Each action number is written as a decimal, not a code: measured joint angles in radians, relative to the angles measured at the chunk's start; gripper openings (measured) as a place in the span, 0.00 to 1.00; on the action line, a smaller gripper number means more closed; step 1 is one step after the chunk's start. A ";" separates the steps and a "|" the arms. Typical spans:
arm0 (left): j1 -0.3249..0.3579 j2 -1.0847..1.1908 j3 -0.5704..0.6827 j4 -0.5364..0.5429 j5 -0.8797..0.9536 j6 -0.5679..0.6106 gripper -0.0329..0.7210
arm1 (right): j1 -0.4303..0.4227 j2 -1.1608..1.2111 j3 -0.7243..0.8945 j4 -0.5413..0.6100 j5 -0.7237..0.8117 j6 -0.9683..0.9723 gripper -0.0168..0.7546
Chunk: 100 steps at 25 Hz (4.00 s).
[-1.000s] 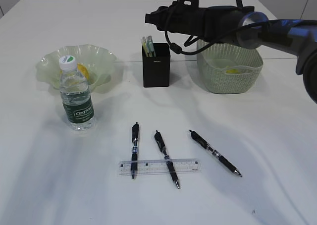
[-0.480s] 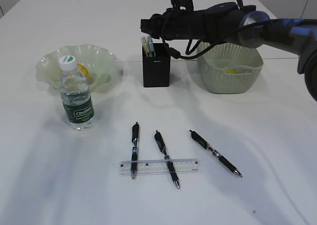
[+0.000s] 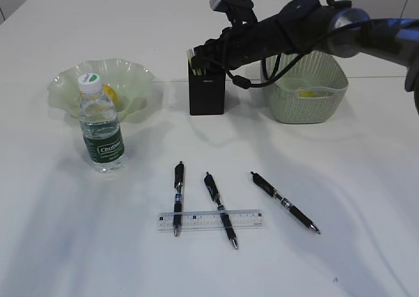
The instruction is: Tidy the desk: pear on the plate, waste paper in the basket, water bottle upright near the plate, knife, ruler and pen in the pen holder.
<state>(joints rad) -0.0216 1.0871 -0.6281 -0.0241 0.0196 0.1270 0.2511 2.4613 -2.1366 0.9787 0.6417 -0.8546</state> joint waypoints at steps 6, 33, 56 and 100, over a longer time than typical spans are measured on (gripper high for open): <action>0.000 0.000 0.000 0.000 0.000 0.000 0.50 | 0.000 -0.040 0.000 -0.066 0.051 0.024 0.27; 0.000 0.000 0.000 0.000 0.000 0.000 0.50 | 0.012 -0.124 -0.144 -0.724 0.586 0.429 0.28; 0.000 0.000 0.000 0.000 0.000 0.000 0.50 | 0.060 -0.190 -0.025 -0.824 0.597 0.656 0.28; 0.000 0.000 0.000 0.000 0.076 0.000 0.50 | 0.202 -0.533 0.465 -0.809 0.591 0.305 0.28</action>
<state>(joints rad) -0.0216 1.0871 -0.6281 -0.0241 0.0955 0.1270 0.4528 1.9286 -1.6715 0.1694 1.2331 -0.5501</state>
